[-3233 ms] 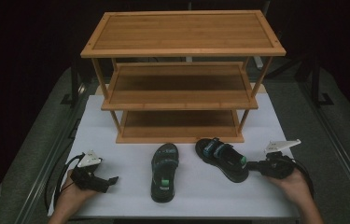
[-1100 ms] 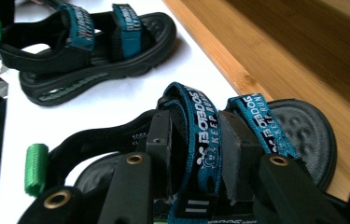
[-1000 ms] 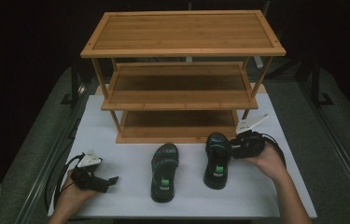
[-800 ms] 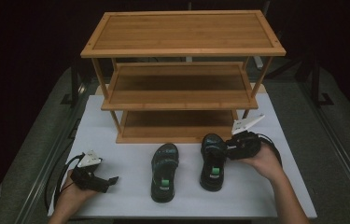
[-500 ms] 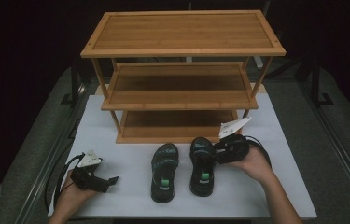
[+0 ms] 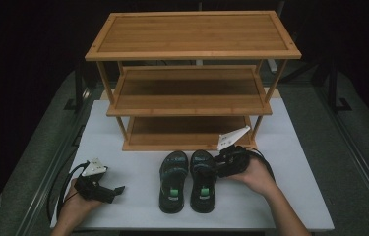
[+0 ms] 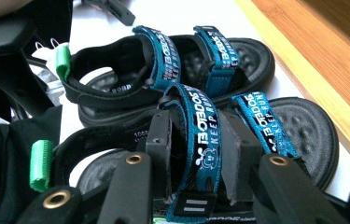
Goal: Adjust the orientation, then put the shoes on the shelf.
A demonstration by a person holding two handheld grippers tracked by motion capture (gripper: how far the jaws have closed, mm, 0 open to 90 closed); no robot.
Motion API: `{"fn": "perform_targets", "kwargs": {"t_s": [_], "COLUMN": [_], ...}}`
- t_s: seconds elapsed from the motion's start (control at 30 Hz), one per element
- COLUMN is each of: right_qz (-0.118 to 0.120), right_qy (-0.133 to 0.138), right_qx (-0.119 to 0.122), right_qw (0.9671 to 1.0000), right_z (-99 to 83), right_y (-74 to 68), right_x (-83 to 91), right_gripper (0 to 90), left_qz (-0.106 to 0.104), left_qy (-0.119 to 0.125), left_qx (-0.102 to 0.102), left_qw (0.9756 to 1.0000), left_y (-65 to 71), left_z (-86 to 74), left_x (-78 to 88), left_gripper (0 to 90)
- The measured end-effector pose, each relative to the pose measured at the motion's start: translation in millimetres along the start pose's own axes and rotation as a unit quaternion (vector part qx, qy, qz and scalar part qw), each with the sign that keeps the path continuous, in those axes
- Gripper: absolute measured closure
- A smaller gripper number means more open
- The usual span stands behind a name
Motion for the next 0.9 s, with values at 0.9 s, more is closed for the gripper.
{"fn": "perform_targets", "kwargs": {"t_s": [0.9], "right_qz": [-0.026], "right_qy": [0.020], "right_qx": [-0.005], "right_qw": [0.9995], "right_z": [-3.0], "right_y": [-7.6], "right_x": [6.5], "right_gripper": [47.1], "left_qz": [-0.072], "left_qy": [0.029], "left_qx": [-0.054], "left_qw": [0.9955], "left_y": [37.6], "left_z": [43.6], "left_x": [11.4], "left_gripper": [0.2]}}
Point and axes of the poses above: each handheld gripper's, and its own axes: x roughly backward along the jaws, z roughly out of its top, y roughly to its right, the point moved 1 cm from there along -x, roughly forward along the jaws, and after that the axes turned 11 degrees about -y, right-handed, at the moved point
